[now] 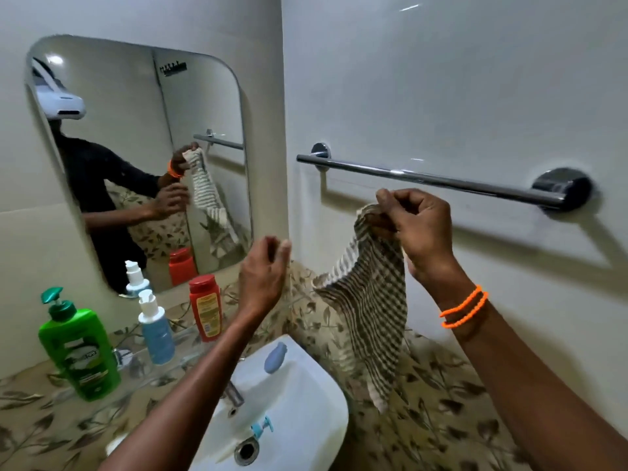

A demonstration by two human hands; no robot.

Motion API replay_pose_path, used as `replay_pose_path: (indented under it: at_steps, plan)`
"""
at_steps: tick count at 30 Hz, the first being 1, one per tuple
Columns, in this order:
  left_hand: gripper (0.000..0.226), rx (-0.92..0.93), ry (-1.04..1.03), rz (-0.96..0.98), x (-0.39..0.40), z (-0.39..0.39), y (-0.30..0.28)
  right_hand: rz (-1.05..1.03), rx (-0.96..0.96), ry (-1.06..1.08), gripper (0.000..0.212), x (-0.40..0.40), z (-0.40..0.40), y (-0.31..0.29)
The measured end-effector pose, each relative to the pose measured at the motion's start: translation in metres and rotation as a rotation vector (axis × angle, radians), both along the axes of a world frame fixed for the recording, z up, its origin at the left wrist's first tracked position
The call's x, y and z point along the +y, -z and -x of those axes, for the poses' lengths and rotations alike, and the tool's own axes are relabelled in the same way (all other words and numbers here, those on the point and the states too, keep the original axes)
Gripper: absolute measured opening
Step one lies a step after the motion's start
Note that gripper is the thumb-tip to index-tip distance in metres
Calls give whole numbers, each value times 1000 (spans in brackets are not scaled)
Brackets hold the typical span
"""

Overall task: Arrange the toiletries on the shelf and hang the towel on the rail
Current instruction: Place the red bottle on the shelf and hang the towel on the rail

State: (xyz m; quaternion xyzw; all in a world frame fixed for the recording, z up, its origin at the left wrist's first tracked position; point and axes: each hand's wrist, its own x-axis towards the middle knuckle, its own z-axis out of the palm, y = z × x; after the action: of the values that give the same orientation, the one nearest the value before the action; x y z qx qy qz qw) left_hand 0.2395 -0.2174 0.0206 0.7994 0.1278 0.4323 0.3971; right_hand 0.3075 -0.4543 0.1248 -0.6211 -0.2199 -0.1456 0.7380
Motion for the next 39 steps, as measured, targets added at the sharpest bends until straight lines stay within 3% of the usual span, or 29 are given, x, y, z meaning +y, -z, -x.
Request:
replay_pose_path:
  at_steps: [3,4,8,12,14,18,20,22,25,27,28,30,32,34,37,39]
  plan:
    - [77,84,371,-31,-50,-13,-8,-76,94,-204,7,1,17,-6]
    - [76,115,461,-53,-65,-18,-7,-90,94,-231,8,3,23,-9]
    - [4,89,517,10,-83,-26,10,-131,83,-193,16,3,35,-19]
    - [18,75,579,201,-54,-8,20,-108,59,-88,16,-15,36,-17]
    - [23,49,552,203,-37,-5,19,-114,83,-53,17,-24,37,-14]
    - [25,-101,265,-76,-16,-9,13,-204,138,-111,11,-30,43,-10]
    - [22,-125,291,-276,-11,-1,19,-314,158,-189,11,-30,46,-14]
    - [28,-113,442,-470,-5,9,33,-408,165,-248,16,-31,48,-19]
    - [49,83,632,-601,16,15,35,-439,153,-245,19,-36,51,-19]
    - [43,344,530,-601,29,9,19,-445,139,-210,18,-41,52,-16]
    - [34,427,476,-474,35,4,9,-449,127,-198,18,-43,53,-16]
    - [26,443,469,22,42,-8,-20,-471,90,-189,21,-46,53,-17]
    - [23,327,641,657,44,-23,-61,-482,25,-174,26,-46,52,-24]
    - [24,134,860,1066,38,-41,-108,-423,-112,-58,29,-43,45,-38]
    - [24,-179,979,1241,12,-75,-179,-235,-313,235,37,-36,25,-66]
    - [18,-256,951,1092,-11,-99,-213,5,-358,447,49,-33,8,-84]
